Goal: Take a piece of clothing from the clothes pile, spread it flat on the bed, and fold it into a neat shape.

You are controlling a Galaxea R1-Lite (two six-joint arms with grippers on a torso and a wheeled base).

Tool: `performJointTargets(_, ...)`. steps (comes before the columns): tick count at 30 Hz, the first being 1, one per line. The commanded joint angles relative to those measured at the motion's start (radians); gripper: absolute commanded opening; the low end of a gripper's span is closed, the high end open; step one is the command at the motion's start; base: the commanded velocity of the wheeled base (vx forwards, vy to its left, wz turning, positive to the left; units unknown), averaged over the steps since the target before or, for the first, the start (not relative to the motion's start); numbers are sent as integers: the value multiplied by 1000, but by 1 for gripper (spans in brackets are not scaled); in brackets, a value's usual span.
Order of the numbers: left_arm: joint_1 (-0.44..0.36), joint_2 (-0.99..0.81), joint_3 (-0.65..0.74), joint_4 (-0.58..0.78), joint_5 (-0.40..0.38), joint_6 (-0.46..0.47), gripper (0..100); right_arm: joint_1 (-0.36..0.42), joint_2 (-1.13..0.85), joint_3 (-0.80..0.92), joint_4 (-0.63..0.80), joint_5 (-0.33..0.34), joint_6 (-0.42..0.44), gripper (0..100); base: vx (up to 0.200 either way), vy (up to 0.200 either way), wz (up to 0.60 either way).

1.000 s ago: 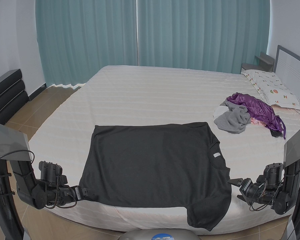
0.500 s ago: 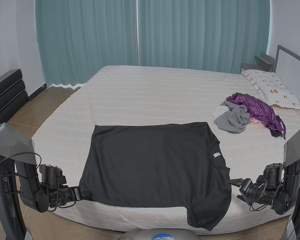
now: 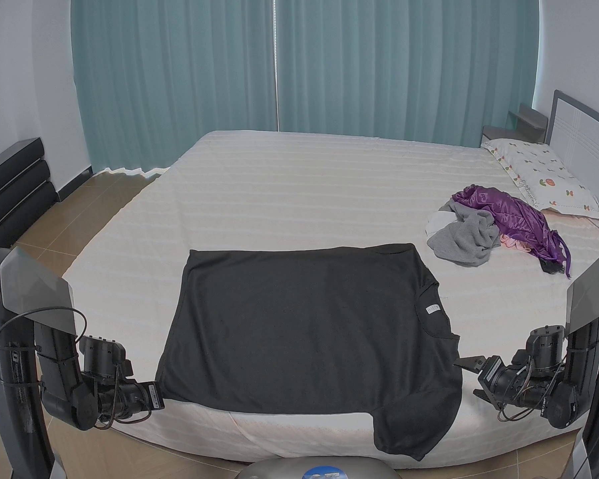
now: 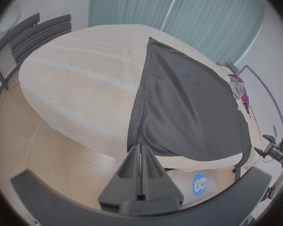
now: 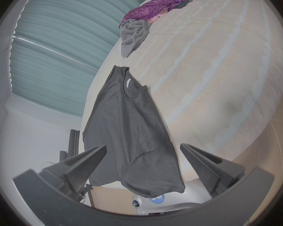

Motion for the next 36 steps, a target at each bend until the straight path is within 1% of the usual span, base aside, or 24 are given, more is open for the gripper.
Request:
performJointTargets(1,1,-8,10,7,0,4,0,0,1,18,-15,0,0,100,0,0,0)
performJointTargets(6,3,-14,11,5,0,4,0,0,1,18,-16,0,0,100,0,0,0)
performJointTargets(7,3,-12,11,5,0,5,100,0,1,18,-15,0,0,100,0,0,0)
performJointTargets(13,3,3,-9,-4,-12,1,100,0,2,18,-16,0,0,100,0,0,0)
performJointTargets(21,-5,17,-20,-10,-9,4,100,0,2,18,-15,0,0,100,0,0,0)
performJointTargets(22,-5,17,-20,-10,-9,4,0,0,2,18,-15,0,0,100,0,0,0)
performJointTargets(36,1,15,-4,-9,0,5,0,0,1,18,-15,0,0,100,0,0,0)
